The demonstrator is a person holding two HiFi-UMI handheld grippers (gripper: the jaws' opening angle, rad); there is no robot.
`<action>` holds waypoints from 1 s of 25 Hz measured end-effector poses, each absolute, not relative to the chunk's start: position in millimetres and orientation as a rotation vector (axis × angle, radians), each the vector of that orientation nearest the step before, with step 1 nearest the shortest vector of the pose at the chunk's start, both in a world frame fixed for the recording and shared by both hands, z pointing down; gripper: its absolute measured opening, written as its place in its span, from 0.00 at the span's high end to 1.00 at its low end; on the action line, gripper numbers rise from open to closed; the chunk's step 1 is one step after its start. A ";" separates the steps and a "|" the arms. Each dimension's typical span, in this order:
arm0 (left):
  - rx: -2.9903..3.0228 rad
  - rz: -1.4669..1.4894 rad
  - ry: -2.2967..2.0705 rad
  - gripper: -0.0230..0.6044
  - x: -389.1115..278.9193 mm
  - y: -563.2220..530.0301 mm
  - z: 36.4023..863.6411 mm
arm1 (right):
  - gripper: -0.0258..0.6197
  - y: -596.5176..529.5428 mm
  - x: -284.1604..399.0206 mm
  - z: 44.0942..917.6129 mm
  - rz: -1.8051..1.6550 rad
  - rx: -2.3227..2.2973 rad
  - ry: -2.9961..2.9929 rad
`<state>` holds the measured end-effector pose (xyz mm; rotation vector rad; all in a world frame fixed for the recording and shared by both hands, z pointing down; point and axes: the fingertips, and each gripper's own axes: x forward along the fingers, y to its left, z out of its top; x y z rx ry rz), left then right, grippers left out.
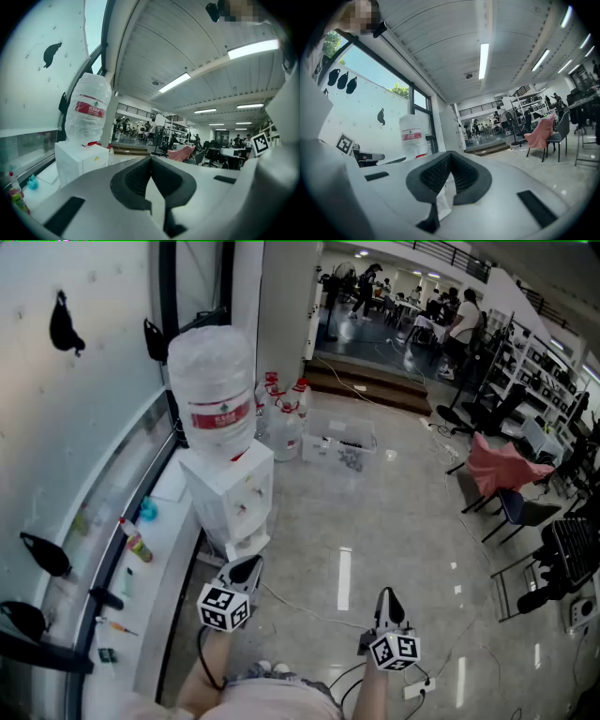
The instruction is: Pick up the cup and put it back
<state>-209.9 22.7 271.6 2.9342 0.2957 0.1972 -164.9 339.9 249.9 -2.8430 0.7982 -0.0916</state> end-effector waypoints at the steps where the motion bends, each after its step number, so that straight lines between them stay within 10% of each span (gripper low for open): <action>1: 2.934 0.199 0.296 0.92 -209.7 21.6 272.2 | 0.94 338.6 -164.9 250.8 -0.095 -2.841 0.798; 25: 2.901 0.205 0.295 0.92 -207.2 16.0 278.0 | 0.93 329.4 -162.4 252.0 -0.095 -2.805 0.808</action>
